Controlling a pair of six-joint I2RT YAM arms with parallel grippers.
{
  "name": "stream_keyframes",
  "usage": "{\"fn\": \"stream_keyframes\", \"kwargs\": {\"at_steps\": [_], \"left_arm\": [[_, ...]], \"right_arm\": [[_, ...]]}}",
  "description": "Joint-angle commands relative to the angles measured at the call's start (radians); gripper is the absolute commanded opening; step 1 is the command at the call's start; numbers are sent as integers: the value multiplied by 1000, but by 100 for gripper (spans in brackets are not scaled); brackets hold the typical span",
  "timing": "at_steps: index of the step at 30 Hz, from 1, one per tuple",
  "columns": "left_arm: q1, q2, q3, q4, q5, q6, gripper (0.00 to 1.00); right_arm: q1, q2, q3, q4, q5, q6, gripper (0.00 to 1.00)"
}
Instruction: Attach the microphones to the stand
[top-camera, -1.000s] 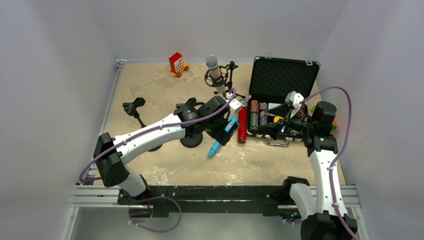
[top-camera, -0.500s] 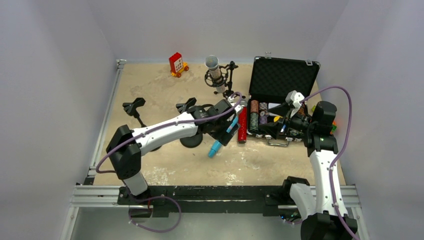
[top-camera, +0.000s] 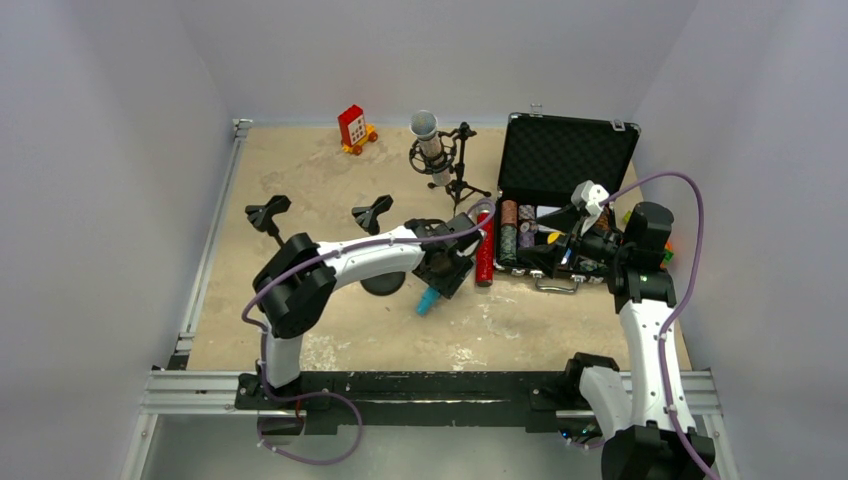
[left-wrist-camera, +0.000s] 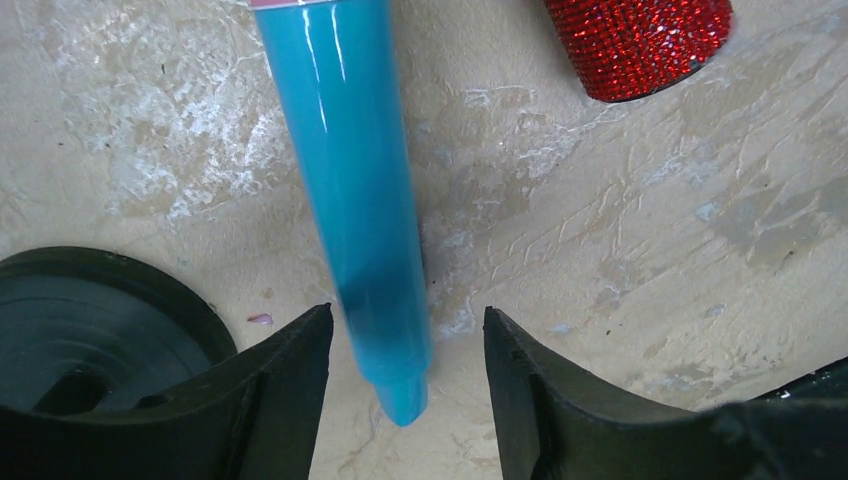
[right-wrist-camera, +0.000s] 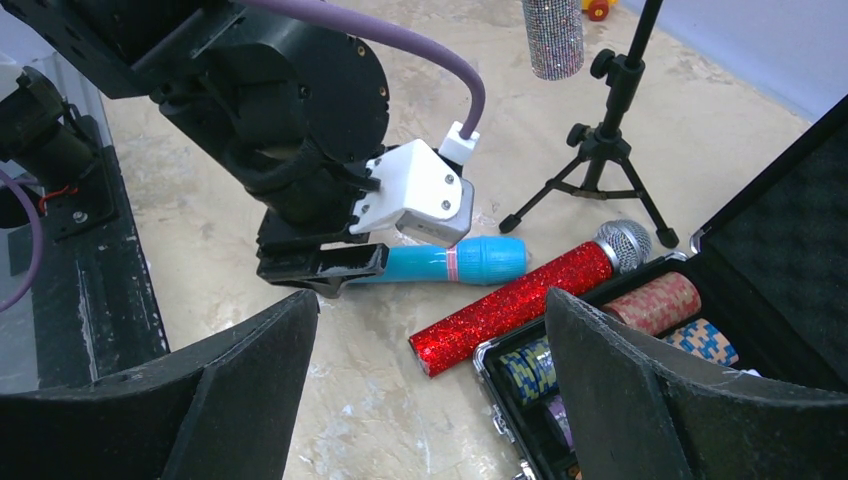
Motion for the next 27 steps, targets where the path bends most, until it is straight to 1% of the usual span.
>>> {"fn": "stream_keyframes", "kwargs": {"at_steps": [1,6,12,13,14,16,19,21,22,26,27], "left_arm": [[0,23,22,23,11,-31,59],[0,57,11,33,22,-33,54],[0,83,-4,42,16,-37,53],[0,86,-4,41,16,-34,51],[0,91,-4,39,15,-31,47],[0,88,-10,42,15,-30,30],[0,63,-26,48,14,-29,11],[0,20,-49,58,24,-26,2],[-1,-9,-67,67,35,-23,0],[-1,-184,-176,154,80,-30,0],[-1,-228,-200,176,112,-32,0]], "right_arm": [[-6,0,0,31,-2,13,87],[-6,5,0,32,-7,16,87],[-5,4,0,31,-10,15,87],[-5,4,0,31,-11,15,87],[-6,4,0,32,-12,16,87],[-6,4,0,31,-12,16,87],[-6,2,0,31,-14,15,87],[-6,1,0,31,-22,15,87],[-6,1,0,31,-27,15,87],[-6,-2,1,28,-53,13,87],[-5,-2,1,27,-60,14,87]]}}
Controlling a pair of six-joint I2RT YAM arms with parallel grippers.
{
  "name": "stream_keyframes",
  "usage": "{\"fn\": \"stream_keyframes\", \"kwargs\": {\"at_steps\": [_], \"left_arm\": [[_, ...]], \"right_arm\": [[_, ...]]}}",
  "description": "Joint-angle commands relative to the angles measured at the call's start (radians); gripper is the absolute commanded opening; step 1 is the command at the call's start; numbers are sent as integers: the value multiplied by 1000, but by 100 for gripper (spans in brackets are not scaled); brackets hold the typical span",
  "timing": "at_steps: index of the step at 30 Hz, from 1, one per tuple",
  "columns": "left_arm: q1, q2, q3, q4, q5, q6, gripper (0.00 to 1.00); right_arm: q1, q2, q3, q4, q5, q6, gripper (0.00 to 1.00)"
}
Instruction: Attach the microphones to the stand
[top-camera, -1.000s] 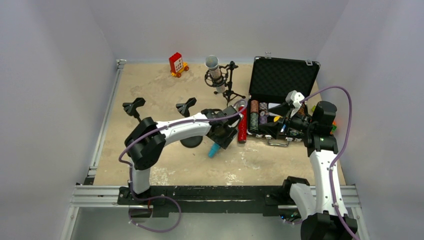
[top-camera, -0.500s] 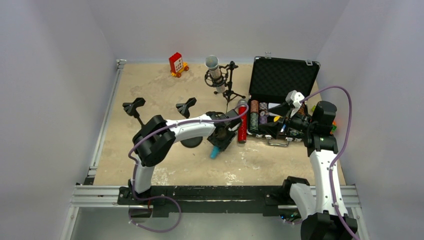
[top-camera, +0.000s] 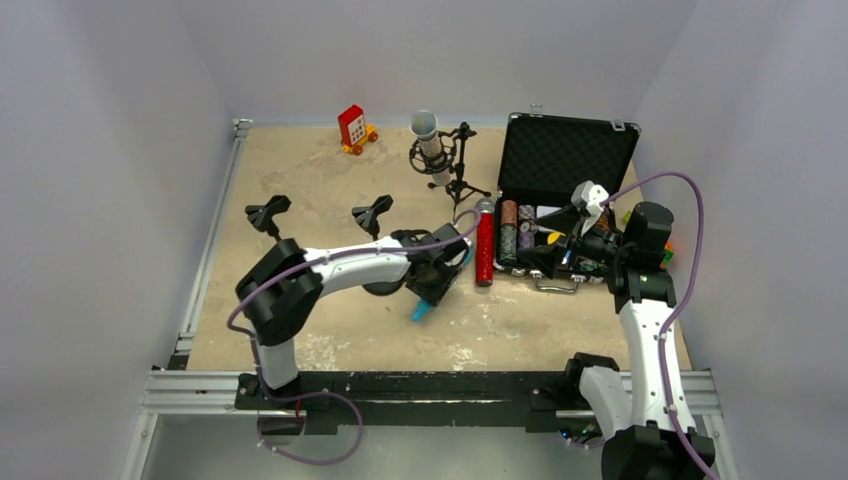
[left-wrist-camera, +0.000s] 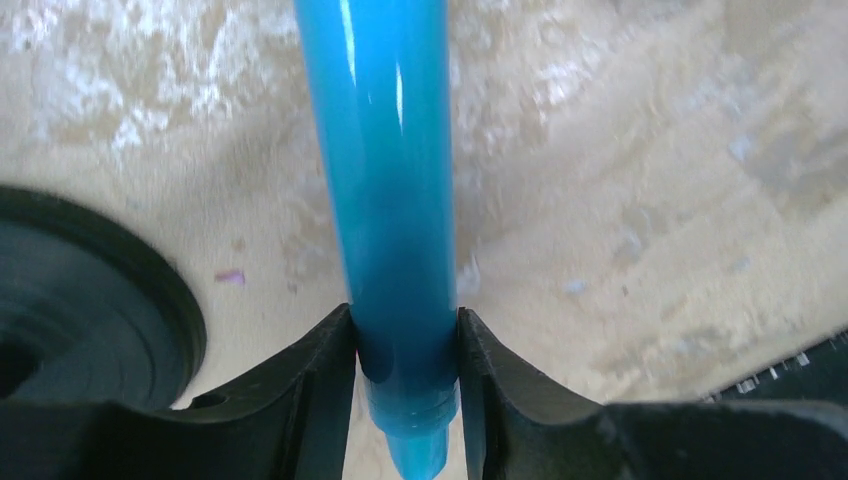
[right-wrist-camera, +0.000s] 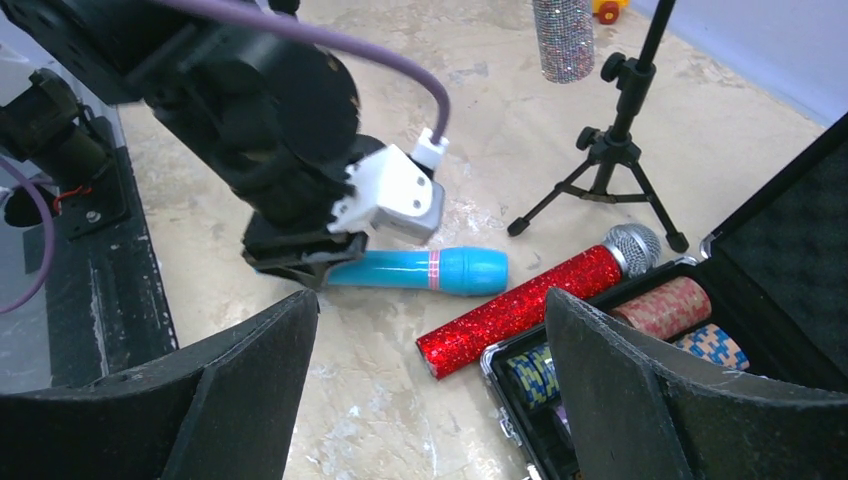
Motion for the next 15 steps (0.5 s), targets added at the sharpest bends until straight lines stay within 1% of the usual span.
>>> {"fn": "stream_keyframes", "kwargs": {"at_steps": [1,4,7,11,15], "left_arm": [[-7,-243,-94,124,113,0,0],[-7,-370,-145,211,190,-13,0],[-7,-464,-173,307,245,-38,0],[-7,-524,-157,363,256,-52,0],[-7,-537,-126,368,227,-67,0]], "right_arm": [[-5,-4,1,26,-57,7,87],[-6,-4,1,22,-86,4,87],[-5,7,15,-14,-132,-26,86],[-4,32,35,-42,-178,-24,86],[-4,44,31,-10,-222,38,85]]}}
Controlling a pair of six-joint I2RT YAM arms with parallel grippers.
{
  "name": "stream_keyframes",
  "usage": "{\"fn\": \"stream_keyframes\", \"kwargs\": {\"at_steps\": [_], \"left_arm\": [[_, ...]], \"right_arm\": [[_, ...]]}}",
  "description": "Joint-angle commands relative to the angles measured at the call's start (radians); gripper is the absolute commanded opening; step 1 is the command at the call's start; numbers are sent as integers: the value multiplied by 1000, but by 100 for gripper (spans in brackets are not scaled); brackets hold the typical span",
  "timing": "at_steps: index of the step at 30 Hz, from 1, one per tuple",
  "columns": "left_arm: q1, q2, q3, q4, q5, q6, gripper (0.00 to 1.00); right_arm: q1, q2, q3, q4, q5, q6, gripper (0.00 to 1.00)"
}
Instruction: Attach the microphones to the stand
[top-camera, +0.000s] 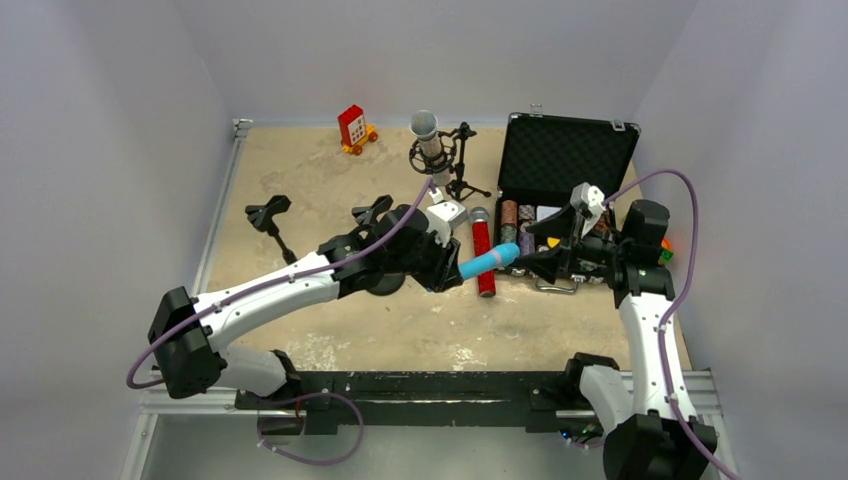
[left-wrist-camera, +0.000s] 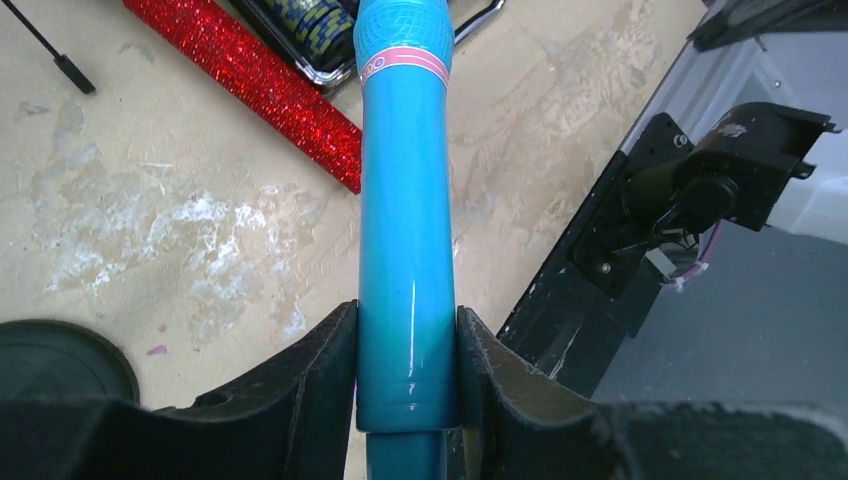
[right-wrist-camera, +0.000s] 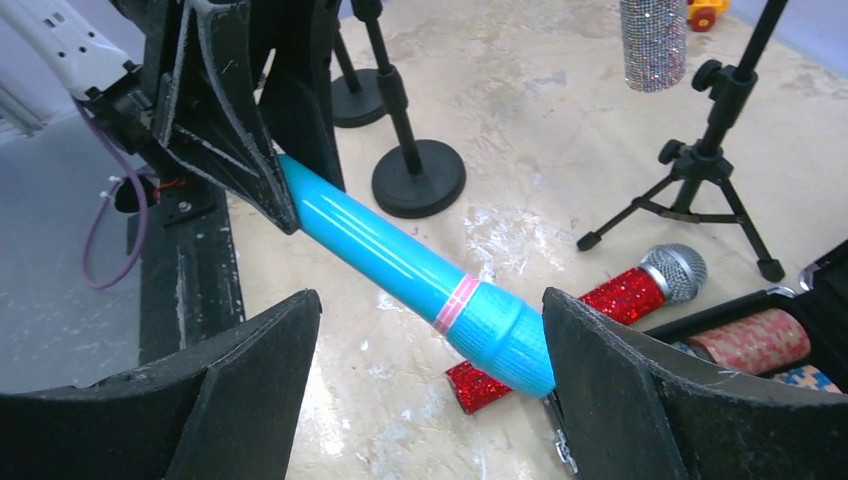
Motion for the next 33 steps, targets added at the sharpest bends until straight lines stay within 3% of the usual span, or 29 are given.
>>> {"fn": "stream_keyframes", "kwargs": {"at_steps": [1,8,15,22,33], "left_arm": [[0,-20,48,97,17,-36,0],[2,-52,47,201,-75,-133,0],[2,-33,74,320,-145,-240,0],[2,-4,84,440,-204,-303,0],[0,56,103,489,-154,-353,0]], "right_arm": [[-2,10,22,43,-92,73,85],[47,64,-20,251,-137,399,83],[123,108,-57,493,52,800,83],[165,171,34,336,340,1060,85],[218,193,-24,664,404,1432,85]]}}
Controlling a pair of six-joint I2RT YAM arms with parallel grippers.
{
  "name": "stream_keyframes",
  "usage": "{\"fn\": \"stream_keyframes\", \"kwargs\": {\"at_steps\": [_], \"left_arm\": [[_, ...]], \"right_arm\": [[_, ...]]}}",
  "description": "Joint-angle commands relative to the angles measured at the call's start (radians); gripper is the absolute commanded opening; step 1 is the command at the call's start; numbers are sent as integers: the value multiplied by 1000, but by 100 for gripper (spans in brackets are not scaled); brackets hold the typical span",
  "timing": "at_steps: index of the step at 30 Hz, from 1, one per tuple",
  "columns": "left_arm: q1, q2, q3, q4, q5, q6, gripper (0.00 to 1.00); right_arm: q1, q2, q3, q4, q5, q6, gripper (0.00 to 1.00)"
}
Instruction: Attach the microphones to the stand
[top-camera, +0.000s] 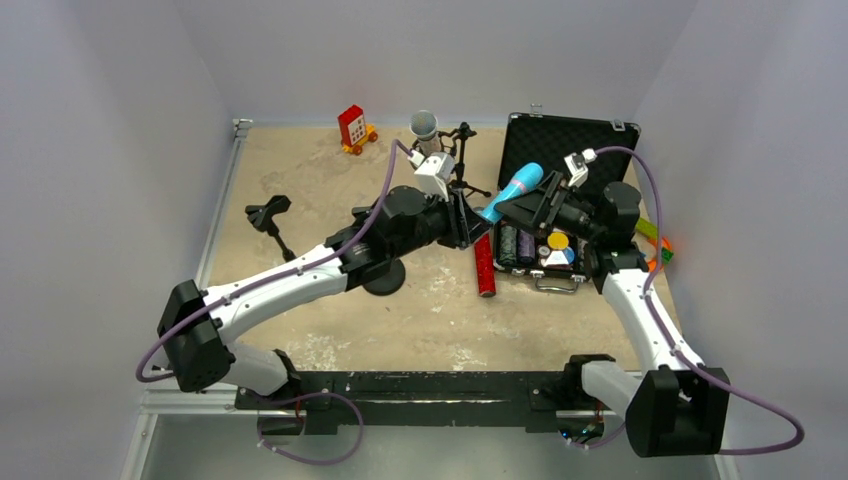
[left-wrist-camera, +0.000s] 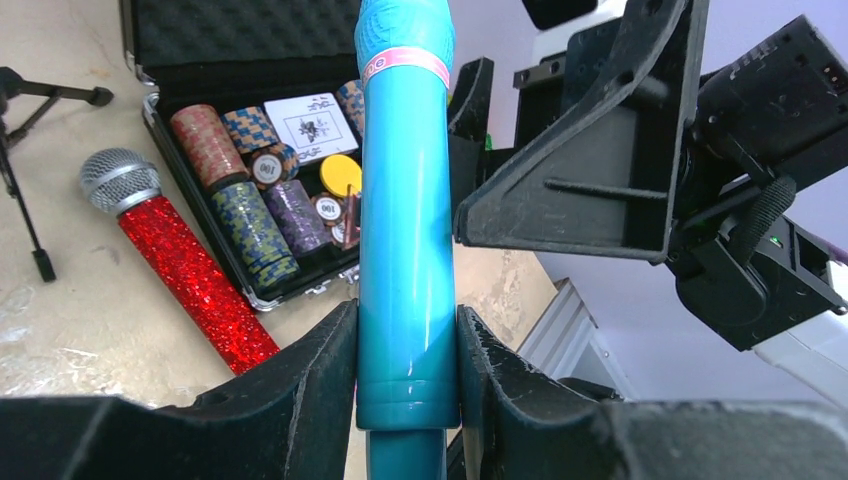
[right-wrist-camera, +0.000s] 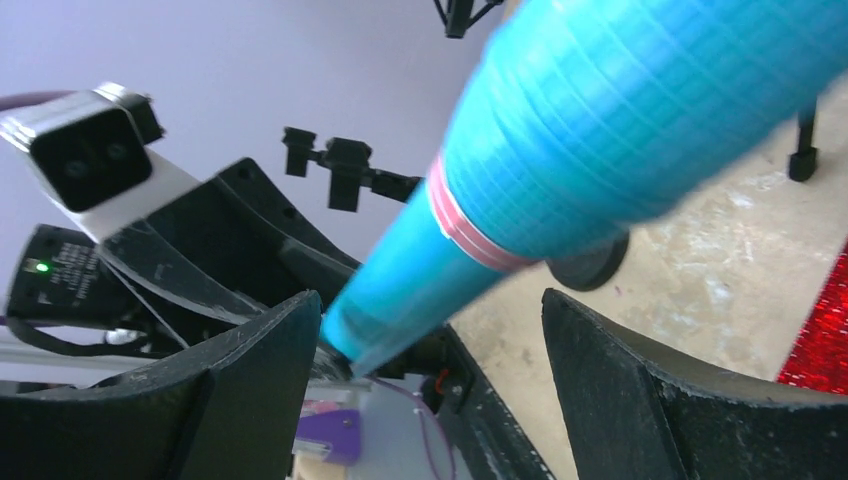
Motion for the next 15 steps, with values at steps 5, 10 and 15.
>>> {"fn": "stream_keyframes", "kwargs": {"at_steps": [5,10,15], "left_arm": [[-9,20,34,114,74,-51,0],[-10,22,8,140,99,-68,0],[-10,17,-42,155,129,-77,0]], "right_arm": [[50,16,3,167,61,182,84],[50,30,19,123,94,183,75],[48,28,17,153,92,166,31]]}}
